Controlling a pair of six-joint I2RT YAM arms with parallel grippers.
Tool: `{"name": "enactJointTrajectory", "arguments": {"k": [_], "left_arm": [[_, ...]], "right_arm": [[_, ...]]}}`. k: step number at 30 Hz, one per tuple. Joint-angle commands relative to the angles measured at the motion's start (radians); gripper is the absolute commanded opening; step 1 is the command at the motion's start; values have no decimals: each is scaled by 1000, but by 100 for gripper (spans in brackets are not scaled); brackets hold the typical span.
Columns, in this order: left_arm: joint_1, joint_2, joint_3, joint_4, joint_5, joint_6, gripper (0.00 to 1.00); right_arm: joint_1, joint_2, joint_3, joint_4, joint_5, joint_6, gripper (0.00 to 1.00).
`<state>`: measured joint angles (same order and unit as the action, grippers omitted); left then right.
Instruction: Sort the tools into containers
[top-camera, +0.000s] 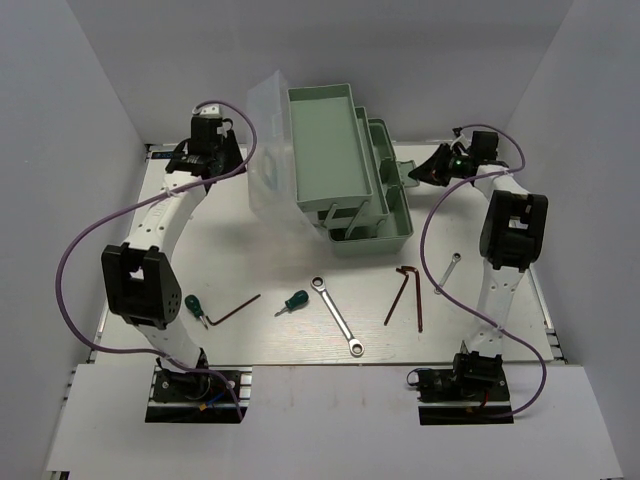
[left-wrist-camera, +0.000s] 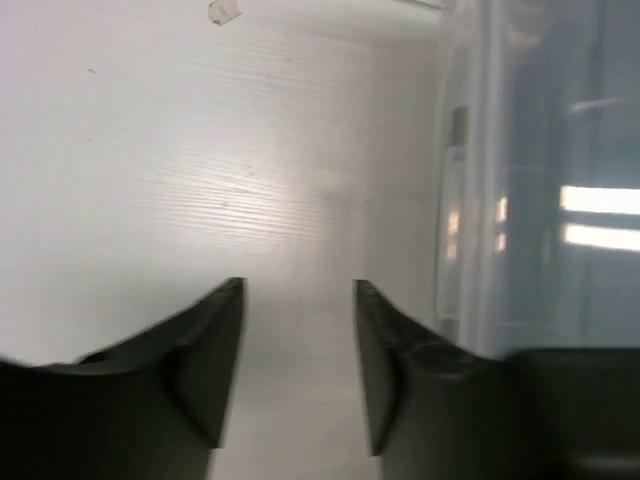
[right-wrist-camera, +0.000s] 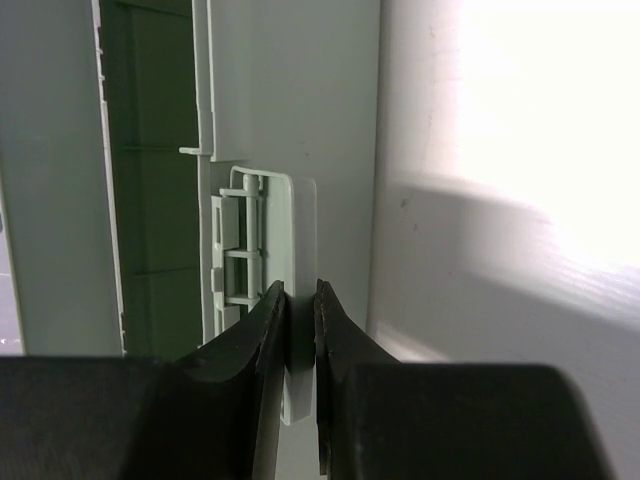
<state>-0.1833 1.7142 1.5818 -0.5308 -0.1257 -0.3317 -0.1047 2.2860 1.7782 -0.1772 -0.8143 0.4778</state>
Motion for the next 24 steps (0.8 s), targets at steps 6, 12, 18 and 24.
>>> {"name": "enactJointTrajectory", "arguments": {"k": [6, 12, 18, 24], "left_arm": [[47, -47, -45, -49, -81, 29, 72], [76, -96, -43, -70, -91, 59, 75], [105, -128, -63, -80, -80, 68, 76], [93, -261, -63, -109, -43, 77, 78]], "right_arm": [[-30, -72, -49, -13, 33, -59, 0], [-27, -79, -57, -16, 29, -59, 0], [-30, -88, -57, -36, 17, -73, 0], [-27, -183, -3, -244, 81, -319, 91]]}}
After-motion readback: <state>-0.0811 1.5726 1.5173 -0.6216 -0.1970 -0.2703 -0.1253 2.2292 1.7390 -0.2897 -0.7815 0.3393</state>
